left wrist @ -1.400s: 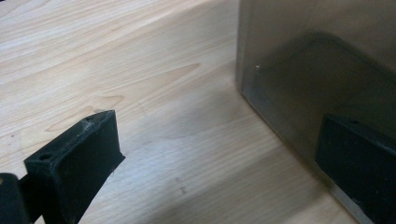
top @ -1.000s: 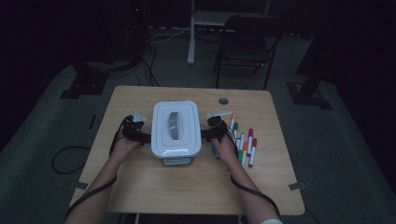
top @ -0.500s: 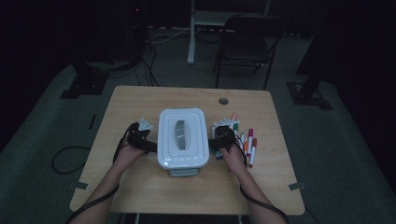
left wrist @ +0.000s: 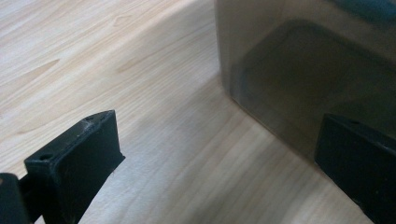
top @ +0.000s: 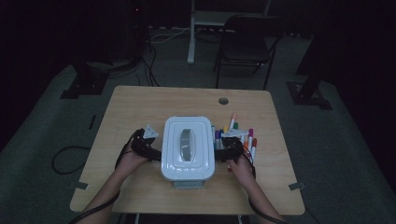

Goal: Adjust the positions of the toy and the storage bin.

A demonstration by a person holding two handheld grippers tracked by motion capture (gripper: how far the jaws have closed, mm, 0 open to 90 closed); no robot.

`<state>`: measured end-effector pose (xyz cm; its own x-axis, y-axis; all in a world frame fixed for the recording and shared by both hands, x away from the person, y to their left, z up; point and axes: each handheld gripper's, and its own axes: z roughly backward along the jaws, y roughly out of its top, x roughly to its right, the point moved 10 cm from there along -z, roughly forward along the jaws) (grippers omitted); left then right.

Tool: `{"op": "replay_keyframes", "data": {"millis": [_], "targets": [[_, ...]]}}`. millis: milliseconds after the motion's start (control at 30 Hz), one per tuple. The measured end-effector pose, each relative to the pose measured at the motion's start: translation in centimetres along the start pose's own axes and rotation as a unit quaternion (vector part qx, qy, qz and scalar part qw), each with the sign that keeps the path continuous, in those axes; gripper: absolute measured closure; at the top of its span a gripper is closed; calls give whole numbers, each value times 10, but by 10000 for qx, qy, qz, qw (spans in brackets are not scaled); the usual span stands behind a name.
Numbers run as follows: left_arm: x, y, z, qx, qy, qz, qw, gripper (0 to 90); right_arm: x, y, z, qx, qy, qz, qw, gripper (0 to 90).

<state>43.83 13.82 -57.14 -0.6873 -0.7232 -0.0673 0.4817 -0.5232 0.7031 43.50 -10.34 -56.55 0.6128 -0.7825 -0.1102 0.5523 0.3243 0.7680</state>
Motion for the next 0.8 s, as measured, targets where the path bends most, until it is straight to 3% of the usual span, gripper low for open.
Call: {"op": "replay_keyframes", "data": {"millis": [467,800], "targets": [[19,-12,15,-50,29,-208,9998,10,-20,-18,18,168,206,-39,9996,202],[31,-19,25,7,-135,-193,9997,10,-23,-24,20,187,265,-91,9994,202]]}}
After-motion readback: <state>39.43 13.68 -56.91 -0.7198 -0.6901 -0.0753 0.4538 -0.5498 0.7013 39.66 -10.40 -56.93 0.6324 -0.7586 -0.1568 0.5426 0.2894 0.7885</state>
